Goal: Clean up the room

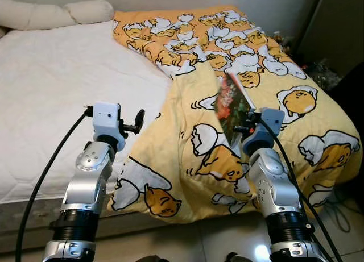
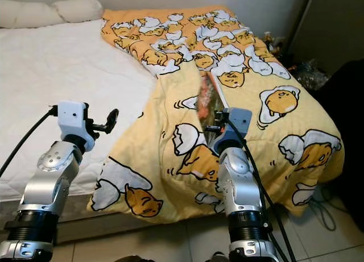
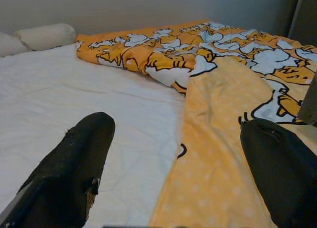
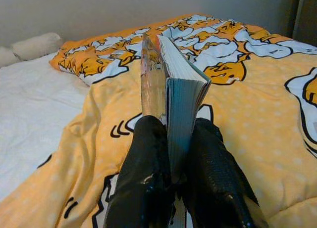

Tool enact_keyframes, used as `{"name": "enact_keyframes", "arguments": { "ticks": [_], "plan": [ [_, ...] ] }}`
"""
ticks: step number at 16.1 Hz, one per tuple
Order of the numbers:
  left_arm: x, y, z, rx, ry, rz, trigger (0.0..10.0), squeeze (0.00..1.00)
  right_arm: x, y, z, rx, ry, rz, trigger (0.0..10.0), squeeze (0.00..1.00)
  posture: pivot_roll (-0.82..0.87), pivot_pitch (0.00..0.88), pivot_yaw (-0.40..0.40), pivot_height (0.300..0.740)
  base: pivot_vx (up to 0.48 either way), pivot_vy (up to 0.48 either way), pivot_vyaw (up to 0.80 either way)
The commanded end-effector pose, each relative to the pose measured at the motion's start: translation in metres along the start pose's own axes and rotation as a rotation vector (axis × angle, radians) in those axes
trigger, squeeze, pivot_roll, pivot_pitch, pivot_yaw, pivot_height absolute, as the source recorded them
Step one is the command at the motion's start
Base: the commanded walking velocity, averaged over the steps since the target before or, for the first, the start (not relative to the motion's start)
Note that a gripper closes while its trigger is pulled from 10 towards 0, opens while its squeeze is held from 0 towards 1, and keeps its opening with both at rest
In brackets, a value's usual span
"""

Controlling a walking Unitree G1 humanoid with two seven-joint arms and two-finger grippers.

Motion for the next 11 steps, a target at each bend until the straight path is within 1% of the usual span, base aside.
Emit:
{"name": "enact_keyframes", "arguments": {
  "ticks": [1, 11],
  "plan": [
    [0.0001, -0.0012, 0.0032, -0.017, 0.015, 0.008, 10.0, 0.0, -0.0036, 0.0083, 0.0047, 0.015, 0.016, -0.025, 10.0, 0.0, 0.04, 0.0, 0.058, 0.74, 0.0, 0.352, 0.0],
    [0.0014, -0.0023, 0.0026, -0.021, 0.005, 0.004, 10.0, 0.0, -0.0029, 0.0052, 0.0043, 0.026, 0.013, -0.016, 10.0, 0.0, 0.03, 0.0, 0.061, 0.74, 0.0, 0.358, 0.0]
  ]
}}
Point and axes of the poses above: a point about 5 cm out from each wrist's last joint towards the gripper, its own x axis pointing back from the gripper into the wrist, its own y axis along the axis of the wrist's last joint, z = x × y, the point moved 1 cm from there along -x, pointing out of the wrist towards the gripper, and after that the axes turned 8 degrees about -x, right-handed, at the moved point
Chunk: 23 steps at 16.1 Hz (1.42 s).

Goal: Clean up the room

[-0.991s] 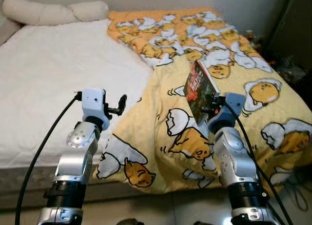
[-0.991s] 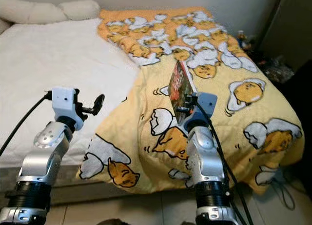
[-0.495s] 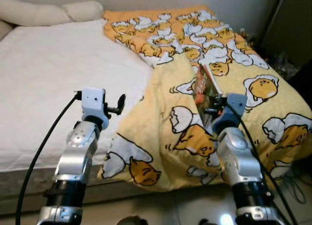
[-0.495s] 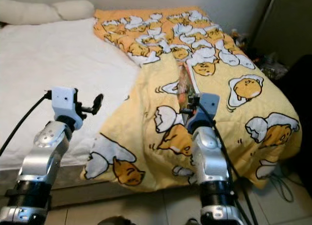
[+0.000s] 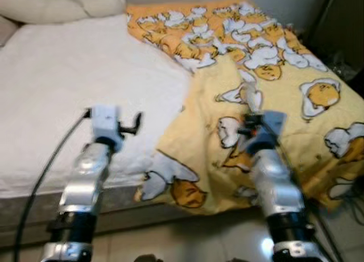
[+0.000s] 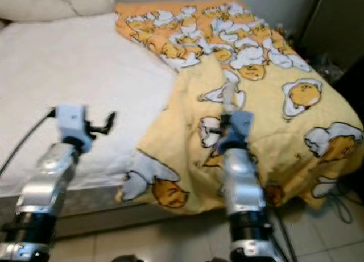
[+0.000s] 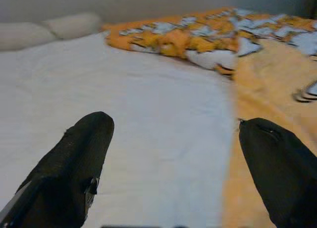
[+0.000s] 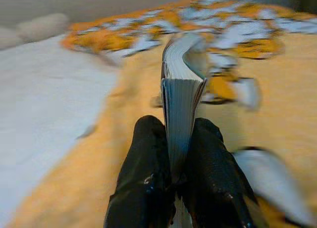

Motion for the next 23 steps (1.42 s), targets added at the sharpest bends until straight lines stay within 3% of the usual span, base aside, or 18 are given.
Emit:
{"name": "enact_keyframes", "arguments": {
  "ticks": [1, 23],
  "plan": [
    [-0.0019, 0.0039, -0.0058, -0.001, -0.016, -0.016, 10.0, 0.0, -0.0022, 0.0119, 0.0018, 0.008, 0.02, -0.047, 10.0, 0.0, 0.03, 0.0, 0.06, 0.74, 0.0, 0.364, 0.0],
    [-0.0015, 0.0037, -0.0055, -0.003, -0.013, -0.021, 10.0, 0.0, -0.0015, 0.0164, 0.0033, 0.019, 0.031, -0.079, 10.0, 0.0, 0.03, 0.0, 0.06, 0.74, 0.0, 0.366, -0.07]
  ]
}}
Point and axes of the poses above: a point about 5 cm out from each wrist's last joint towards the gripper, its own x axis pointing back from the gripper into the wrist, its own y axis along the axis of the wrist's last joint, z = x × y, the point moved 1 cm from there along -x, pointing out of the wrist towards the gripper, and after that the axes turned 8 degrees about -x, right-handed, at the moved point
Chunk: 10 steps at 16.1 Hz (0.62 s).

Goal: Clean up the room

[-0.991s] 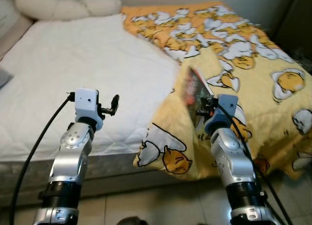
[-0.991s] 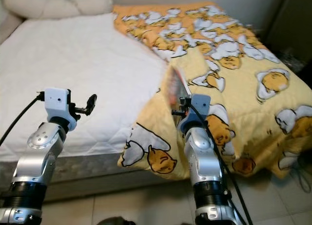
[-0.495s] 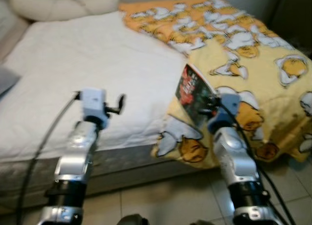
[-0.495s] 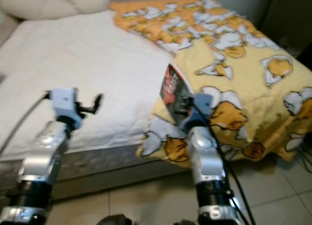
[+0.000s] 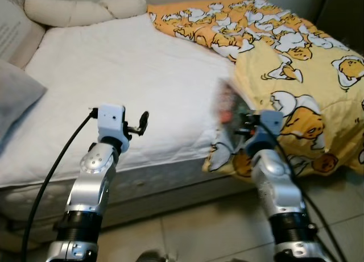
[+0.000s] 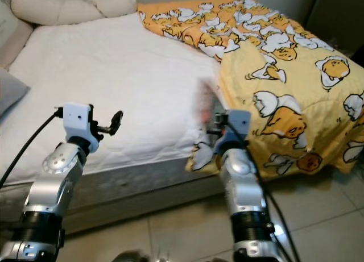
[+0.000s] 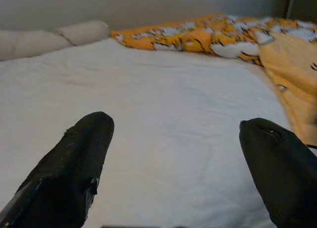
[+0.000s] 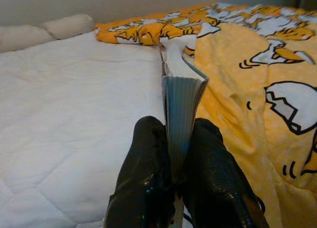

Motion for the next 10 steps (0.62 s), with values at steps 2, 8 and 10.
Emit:
{"name": "enact_keyframes", "arguments": {
  "ticks": [2, 8, 10],
  "plan": [
    [0.004, -0.0057, 0.0094, -0.008, 0.027, 0.024, 10.0, 0.0, -0.0025, 0.0102, 0.0153, -0.013, 0.048, -0.05, 10.0, 0.0, 0.03, 0.0, 0.059, 0.74, 0.0, 0.368, 0.0],
    [0.0041, -0.0061, 0.0097, -0.009, 0.027, 0.026, 10.0, 0.0, -0.0024, 0.0088, 0.0155, -0.018, 0.047, -0.045, 10.0, 0.0, 0.03, 0.0, 0.06, 0.74, 0.0, 0.368, 0.0],
    [0.0039, -0.0061, 0.0098, -0.009, 0.026, 0.025, 10.0, 0.0, -0.0023, 0.0083, 0.0154, -0.02, 0.046, -0.042, 10.0, 0.0, 0.03, 0.0, 0.059, 0.74, 0.0, 0.368, 0.0]
  ]
}}
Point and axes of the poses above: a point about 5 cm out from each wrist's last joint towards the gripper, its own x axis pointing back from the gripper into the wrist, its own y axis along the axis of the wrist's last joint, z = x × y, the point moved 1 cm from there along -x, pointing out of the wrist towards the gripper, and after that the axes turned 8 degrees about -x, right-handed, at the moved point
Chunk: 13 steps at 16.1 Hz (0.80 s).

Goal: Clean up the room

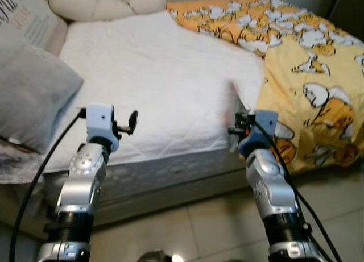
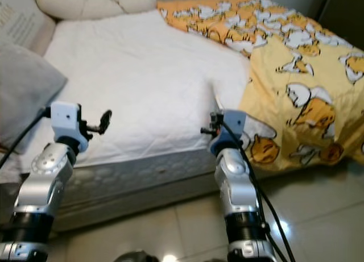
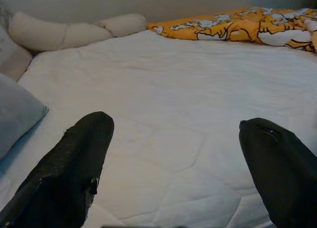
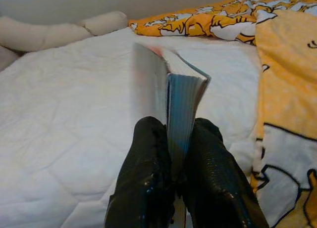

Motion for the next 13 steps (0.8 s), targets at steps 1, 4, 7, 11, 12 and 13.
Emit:
{"name": "enact_keyframes", "arguments": {
  "ticks": [1, 4, 7, 11, 12, 13],
  "plan": [
    [-0.0013, 0.0024, -0.0042, -0.006, -0.016, -0.005, 10.0, 0.0, -0.0014, 0.0105, 0.0007, -0.002, 0.005, -0.047, 10.0, 0.0, 0.03, 0.0, 0.059, 0.74, 0.0, 0.371, 0.0],
    [-0.0013, 0.0024, -0.0047, -0.005, -0.016, -0.005, 10.0, 0.0, -0.0014, 0.0105, 0.0004, -0.001, 0.006, -0.047, 10.0, 0.0, 0.03, 0.0, 0.06, 0.74, 0.0, 0.368, 0.0],
    [-0.0016, 0.0028, -0.0046, -0.003, -0.016, -0.006, 10.0, 0.0, -0.0016, 0.0108, 0.0003, 0.0, 0.005, -0.047, 10.0, 0.0, 0.03, 0.0, 0.059, 0.74, 0.0, 0.37, 0.0],
    [-0.0025, 0.0054, -0.0022, 0.02, 0.01, -0.019, 10.0, 0.0, -0.002, 0.0107, 0.0012, 0.0, 0.009, -0.044, 10.0, 0.0, 0.03, 0.0, 0.059, 0.74, 0.0, 0.176, 0.0],
    [-0.0032, 0.0075, -0.0007, 0.034, 0.025, -0.028, 10.0, 0.0, -0.0023, 0.0107, 0.0021, 0.013, 0.014, -0.041, 10.0, 0.0, 0.03, 0.0, 0.059, 0.74, 0.0, 0.0, 0.0],
    [-0.0038, 0.0093, -0.0001, 0.036, 0.026, -0.035, 10.0, 0.0, -0.0027, 0.0111, 0.0029, 0.021, 0.016, -0.04, 10.0, 0.0, 0.03, 0.0, 0.058, 0.74, 0.0, 0.0, 0.0]
  ]
}}
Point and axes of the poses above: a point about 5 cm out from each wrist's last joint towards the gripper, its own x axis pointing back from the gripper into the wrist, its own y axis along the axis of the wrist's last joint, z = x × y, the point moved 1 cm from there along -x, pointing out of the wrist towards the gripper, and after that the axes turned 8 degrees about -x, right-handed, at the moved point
